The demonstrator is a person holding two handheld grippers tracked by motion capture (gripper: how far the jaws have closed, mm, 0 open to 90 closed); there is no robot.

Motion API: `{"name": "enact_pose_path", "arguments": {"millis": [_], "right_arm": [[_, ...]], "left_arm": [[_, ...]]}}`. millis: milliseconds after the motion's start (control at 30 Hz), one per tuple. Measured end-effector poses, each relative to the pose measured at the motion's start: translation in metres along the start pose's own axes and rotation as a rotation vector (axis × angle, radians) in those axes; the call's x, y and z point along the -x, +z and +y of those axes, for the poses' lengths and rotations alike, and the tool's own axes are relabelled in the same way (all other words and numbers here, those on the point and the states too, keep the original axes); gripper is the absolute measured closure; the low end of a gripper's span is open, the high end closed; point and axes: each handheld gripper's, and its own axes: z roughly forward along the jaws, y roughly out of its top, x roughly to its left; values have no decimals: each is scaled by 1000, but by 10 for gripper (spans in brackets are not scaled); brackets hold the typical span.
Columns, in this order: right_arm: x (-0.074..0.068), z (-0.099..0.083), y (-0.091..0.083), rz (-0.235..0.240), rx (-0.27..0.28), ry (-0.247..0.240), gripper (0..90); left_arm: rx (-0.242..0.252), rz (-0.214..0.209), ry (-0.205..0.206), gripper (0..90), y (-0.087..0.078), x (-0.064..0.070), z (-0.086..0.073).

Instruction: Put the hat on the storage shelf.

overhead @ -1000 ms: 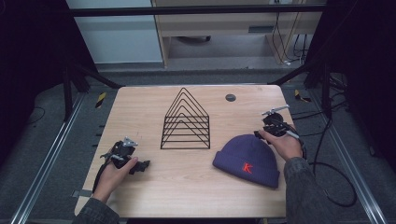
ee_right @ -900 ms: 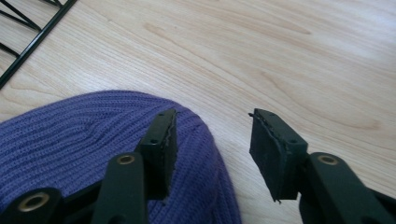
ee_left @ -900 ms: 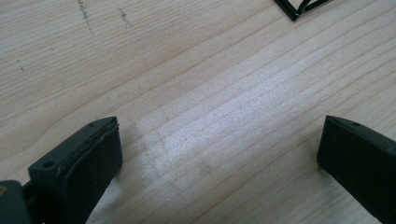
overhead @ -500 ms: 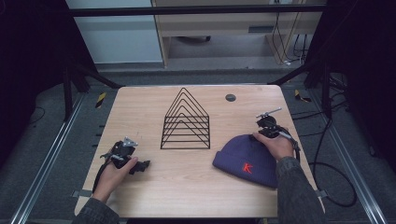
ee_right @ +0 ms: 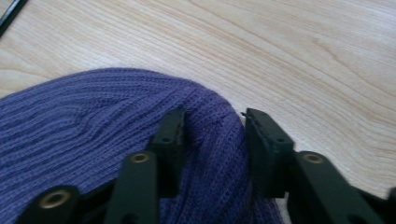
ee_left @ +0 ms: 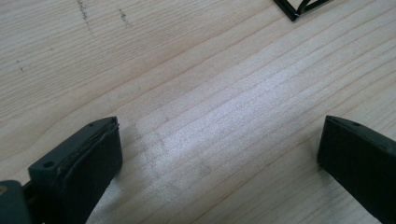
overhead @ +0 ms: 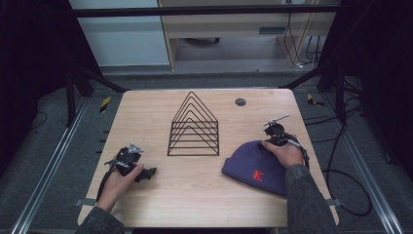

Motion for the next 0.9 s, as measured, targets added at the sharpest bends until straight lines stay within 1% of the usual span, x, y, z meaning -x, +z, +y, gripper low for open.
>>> {"name": "enact_pose_path", "arguments": {"millis": [33,67,100,167,200,267,367,433,533,600,633,767,800,833,900], "right_arm": [[0,0,0,0,0,0,643],[0,0,0,2,1,-5,665],[-1,0,-1,1,2,-8,717],[-1,0,-3,1,8,-16,759],[-1,0,-4,3,9,-26,765],[-2,1,-5,3,7,-23,772],[-3,2,-13,15,23,-37,784],[-5,3,-18,19,30,-38,787],[-8,5,-28,26,55,-45,790],[-11,6,-36,46,71,-56,790],[-11,6,-36,46,71,-56,790],[-19,7,-53,67,101,-88,793],[-21,7,-59,75,114,-97,794],[-24,7,-68,88,134,-110,795],[-26,7,-76,98,151,-115,796]], "left_arm": [[0,0,0,0,0,0,0],[0,0,0,0,0,0,0],[0,0,0,0,0,0,0],[0,0,0,0,0,0,0],[0,0,1,0,0,0,0],[0,-1,1,0,0,0,0],[0,-1,1,0,0,0,0],[1,-1,1,0,0,0,0],[0,-1,1,0,0,0,0],[0,0,1,0,0,0,0],[0,0,1,0,0,0,0],[1,0,1,0,0,0,0],[1,0,0,0,0,0,0],[1,0,0,0,0,0,0],[1,0,0,0,0,0,0]]}}
